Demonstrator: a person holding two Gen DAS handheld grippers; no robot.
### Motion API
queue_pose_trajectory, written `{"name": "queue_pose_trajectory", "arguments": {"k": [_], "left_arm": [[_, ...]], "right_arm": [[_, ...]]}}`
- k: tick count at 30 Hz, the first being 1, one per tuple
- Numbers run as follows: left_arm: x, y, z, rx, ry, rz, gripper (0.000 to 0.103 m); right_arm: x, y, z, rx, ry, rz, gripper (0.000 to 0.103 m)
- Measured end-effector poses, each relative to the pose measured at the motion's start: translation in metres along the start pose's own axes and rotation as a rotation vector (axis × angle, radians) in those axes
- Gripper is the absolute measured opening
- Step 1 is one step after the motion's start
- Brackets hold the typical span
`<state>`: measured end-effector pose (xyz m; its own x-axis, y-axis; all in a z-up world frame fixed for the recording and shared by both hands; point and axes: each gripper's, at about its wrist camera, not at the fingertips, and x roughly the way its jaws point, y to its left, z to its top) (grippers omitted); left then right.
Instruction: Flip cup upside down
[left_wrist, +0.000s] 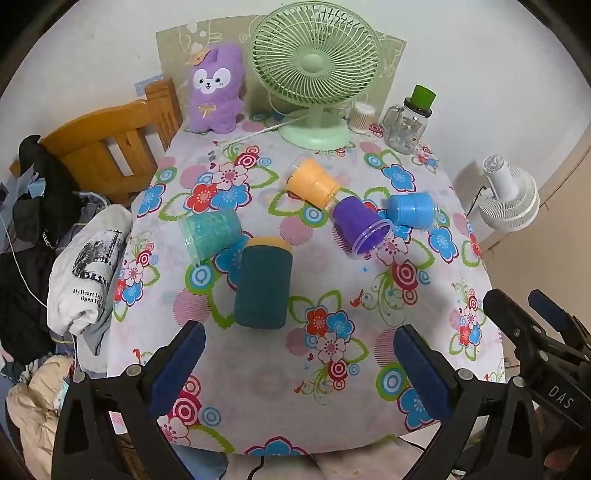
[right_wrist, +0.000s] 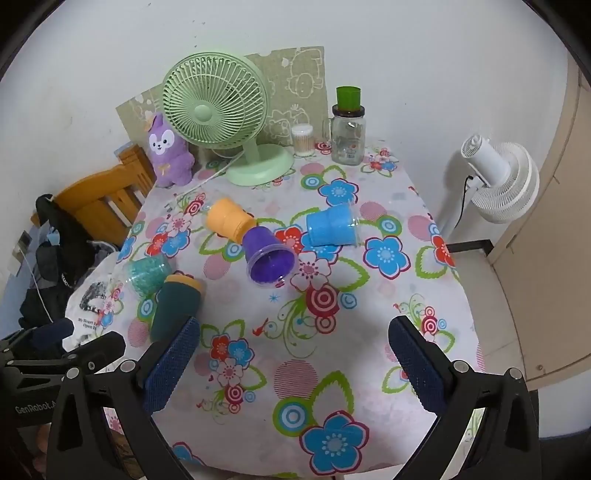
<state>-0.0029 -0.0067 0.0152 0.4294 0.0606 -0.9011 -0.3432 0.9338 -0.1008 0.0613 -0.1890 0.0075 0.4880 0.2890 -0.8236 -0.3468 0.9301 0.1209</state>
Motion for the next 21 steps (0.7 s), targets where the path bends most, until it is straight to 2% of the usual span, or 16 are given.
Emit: {"name": "queue_pose_trajectory", "arguments": {"k": [21], "left_arm": [[0.0000,-0.0079,0.0034,-0.018,0.003,0.036,0.103]], "right_arm": [[0.0060,-0.0044,0.0059,-0.053,0.041,0.024,0.103]]}}
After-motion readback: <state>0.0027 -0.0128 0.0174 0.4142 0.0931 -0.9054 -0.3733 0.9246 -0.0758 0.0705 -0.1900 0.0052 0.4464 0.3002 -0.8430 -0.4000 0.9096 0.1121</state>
